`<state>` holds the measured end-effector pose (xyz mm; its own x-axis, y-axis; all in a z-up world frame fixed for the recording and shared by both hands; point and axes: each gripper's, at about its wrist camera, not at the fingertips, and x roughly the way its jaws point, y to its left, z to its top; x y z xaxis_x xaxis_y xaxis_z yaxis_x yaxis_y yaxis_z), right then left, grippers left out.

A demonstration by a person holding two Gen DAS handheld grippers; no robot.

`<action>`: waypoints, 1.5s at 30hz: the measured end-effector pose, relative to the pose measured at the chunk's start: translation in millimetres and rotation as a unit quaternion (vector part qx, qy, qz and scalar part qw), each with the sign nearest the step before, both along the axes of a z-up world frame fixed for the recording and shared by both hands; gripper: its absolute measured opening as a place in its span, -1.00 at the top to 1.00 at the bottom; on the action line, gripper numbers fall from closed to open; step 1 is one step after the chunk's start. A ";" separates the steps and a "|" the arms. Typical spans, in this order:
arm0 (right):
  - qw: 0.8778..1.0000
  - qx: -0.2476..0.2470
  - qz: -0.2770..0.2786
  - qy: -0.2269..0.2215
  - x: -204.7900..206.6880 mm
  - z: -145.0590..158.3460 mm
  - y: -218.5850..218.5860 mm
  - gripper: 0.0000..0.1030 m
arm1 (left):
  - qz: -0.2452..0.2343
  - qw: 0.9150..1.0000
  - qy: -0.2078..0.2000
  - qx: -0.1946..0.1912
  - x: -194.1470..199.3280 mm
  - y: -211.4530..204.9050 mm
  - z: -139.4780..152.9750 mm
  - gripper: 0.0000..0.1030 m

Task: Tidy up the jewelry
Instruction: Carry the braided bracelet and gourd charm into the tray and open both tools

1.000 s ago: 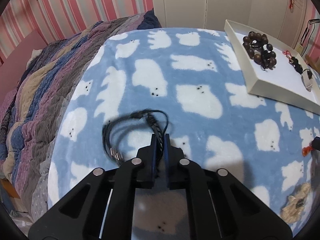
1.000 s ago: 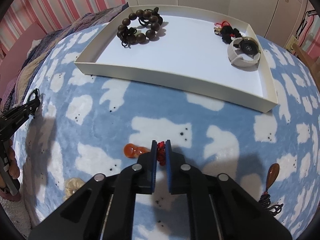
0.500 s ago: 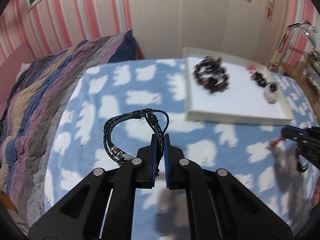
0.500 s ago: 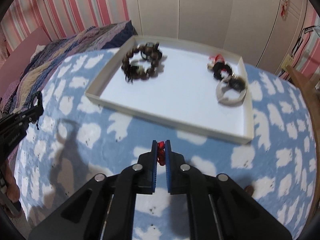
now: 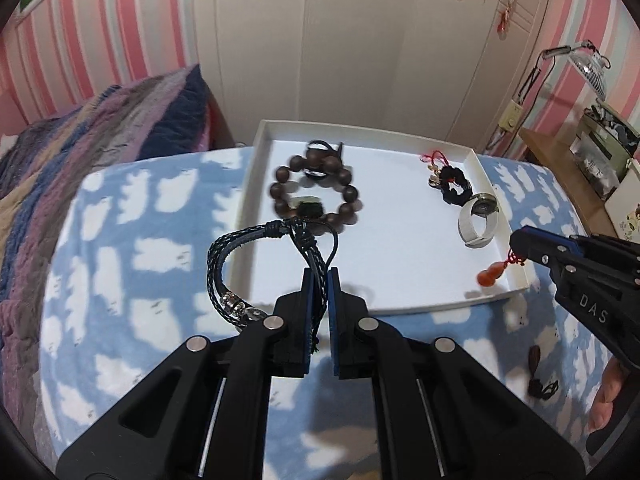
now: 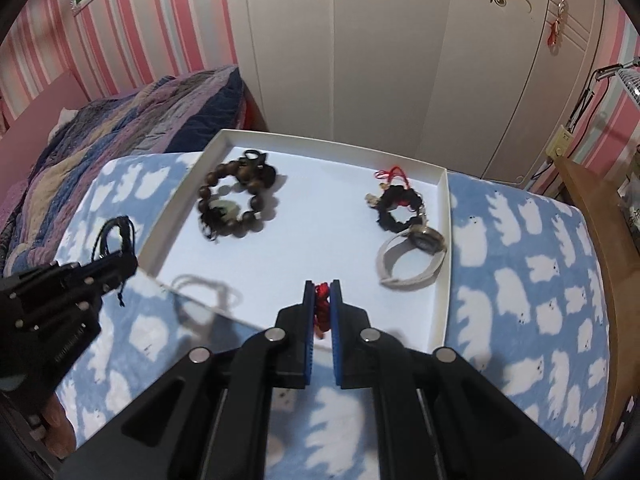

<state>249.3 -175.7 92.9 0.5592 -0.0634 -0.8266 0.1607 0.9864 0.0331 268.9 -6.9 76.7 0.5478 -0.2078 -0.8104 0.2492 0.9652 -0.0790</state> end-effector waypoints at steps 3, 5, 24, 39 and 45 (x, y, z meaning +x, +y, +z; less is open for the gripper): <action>1.000 0.002 -0.008 0.008 11.4 -12.4 -9.5 0.87 | -0.009 1.000 0.008 0.008 14.0 -14.8 -12.7 0.91; 1.000 0.005 -0.015 0.017 17.5 -23.6 -16.6 0.87 | -0.011 1.000 0.014 0.012 22.7 -21.3 -22.0 0.91; 0.995 0.008 -0.059 0.081 25.4 -92.2 -54.0 0.87 | -0.022 0.998 0.039 0.042 60.5 -34.4 -84.6 0.91; 0.994 0.013 -0.060 0.092 31.7 -106.6 -54.5 0.83 | -0.008 0.998 0.041 0.046 60.8 -37.7 -90.6 0.90; 0.994 0.019 -0.063 0.092 34.6 -105.6 -54.3 0.82 | -0.005 0.998 0.043 0.051 58.0 -39.1 -90.4 0.69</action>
